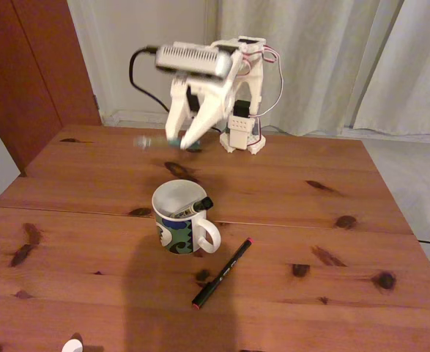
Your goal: Clean up the desk and place the pens and markers into the cup
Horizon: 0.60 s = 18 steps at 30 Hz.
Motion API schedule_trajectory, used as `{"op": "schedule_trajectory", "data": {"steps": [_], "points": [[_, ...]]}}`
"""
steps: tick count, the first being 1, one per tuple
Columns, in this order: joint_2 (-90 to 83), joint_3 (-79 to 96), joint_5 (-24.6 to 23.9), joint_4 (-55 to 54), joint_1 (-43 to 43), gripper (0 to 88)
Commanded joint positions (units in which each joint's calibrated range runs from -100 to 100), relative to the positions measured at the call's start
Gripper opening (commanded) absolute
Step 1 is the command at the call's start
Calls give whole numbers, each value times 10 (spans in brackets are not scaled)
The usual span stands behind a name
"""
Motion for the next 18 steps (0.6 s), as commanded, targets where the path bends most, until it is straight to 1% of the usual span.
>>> {"op": "schedule_trajectory", "data": {"steps": [1, 4, 12, 15, 18], "points": [[-75, 17, 10, -6, -4, 9], [-101, 44, 31, 21, -6, 10], [-120, -11, 60, 231, -4, 10], [-119, -21, 60, 261, -2, 10], [-116, -14, 60, 261, -1, 10]]}}
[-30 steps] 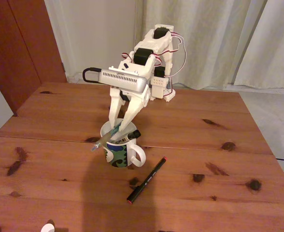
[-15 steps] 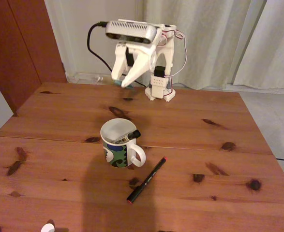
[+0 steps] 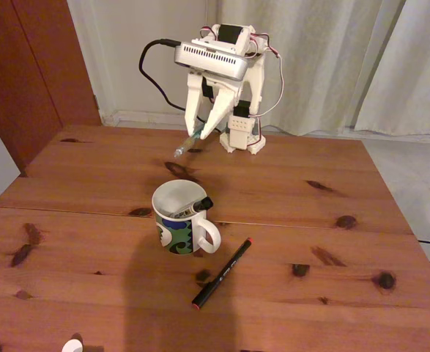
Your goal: Clean up the desk and place the pens and markers into the cup
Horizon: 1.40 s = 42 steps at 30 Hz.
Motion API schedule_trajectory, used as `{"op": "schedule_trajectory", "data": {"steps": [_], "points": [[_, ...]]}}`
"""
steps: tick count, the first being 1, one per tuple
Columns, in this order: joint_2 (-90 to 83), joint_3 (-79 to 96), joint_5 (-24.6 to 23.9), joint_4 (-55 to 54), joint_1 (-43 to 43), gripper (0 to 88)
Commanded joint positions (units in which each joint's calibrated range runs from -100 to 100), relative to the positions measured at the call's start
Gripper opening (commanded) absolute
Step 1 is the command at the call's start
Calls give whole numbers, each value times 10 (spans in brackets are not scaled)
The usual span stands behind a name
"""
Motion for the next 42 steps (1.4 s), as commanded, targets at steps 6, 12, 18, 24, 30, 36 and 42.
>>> {"op": "schedule_trajectory", "data": {"steps": [6, 12, 18, 24, 30, 36, 42], "points": [[30, -52, 26, 57, 0, 10], [109, -161, 45, 187, 0, 10], [188, -264, 53, 273, 0, 10], [250, -313, 69, 321, 1, 9], [270, -333, 94, 388, 14, 9], [268, -335, 101, 415, 15, 9], [264, -336, 98, 408, 15, 8]]}}
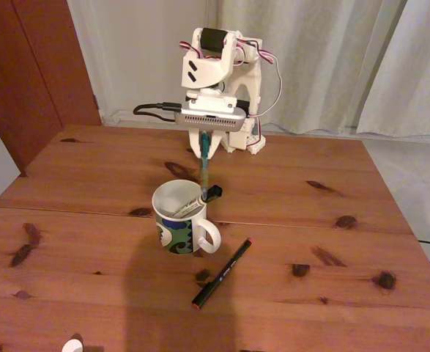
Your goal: Clean up the desk and place the pens and markers into the cup
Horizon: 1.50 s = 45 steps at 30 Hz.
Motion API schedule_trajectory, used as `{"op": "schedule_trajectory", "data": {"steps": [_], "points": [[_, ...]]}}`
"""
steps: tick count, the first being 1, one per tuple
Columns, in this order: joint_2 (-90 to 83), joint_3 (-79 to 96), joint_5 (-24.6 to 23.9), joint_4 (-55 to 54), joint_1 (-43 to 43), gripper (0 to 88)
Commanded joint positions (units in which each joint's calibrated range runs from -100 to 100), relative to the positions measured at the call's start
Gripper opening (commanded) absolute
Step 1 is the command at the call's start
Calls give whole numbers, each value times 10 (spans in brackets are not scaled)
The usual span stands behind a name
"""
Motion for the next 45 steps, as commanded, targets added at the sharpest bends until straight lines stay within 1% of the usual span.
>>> {"op": "schedule_trajectory", "data": {"steps": [1, 8, 11, 15, 18, 22, 27, 32, 35, 42, 45], "points": [[-10, -34, 0, -5, 3, 8], [-10, -34, -2, -5, 16, 8], [-11, -34, -37, -34, 14, 8], [-10, -26, -98, -131, 10, 8], [-5, -25, -121, -192, 10, 8], [-3, -22, -156, -245, 10, 8], [-10, 67, -197, -348, 10, 8], [-15, 189, -200, -471, -5, 8], [-34, 236, -201, -517, -11, 8], [-96, 278, -213, -517, -27, 8], [-116, 278, -208, -480, -34, 8]]}}
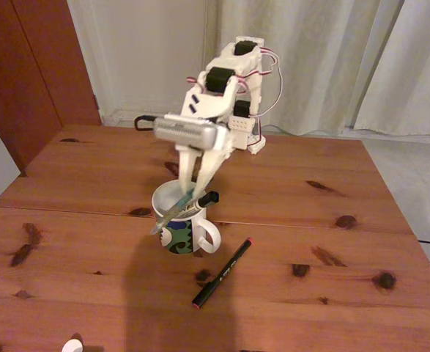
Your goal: Clean up the desk and place the pens and markers into the cup
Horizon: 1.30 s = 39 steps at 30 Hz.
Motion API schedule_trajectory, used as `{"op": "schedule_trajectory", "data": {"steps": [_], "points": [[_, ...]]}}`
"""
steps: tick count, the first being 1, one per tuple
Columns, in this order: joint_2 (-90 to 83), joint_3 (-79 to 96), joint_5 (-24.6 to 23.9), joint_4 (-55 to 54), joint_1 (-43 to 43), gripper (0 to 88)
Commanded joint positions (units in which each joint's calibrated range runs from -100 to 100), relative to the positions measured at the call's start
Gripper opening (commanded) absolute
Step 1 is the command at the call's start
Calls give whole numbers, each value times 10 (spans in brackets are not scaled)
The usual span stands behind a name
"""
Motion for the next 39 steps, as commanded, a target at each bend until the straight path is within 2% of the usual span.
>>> {"op": "schedule_trajectory", "data": {"steps": [1, 4, 14, 25, 39], "points": [[-51, -9, 5, 34, -10, 8], [-55, -17, 33, 79, -15, 8], [-61, -55, 73, 176, -49, 8], [-60, -32, 46, 180, -99, 8], [-131, 29, 44, 179, -90, 8]]}}
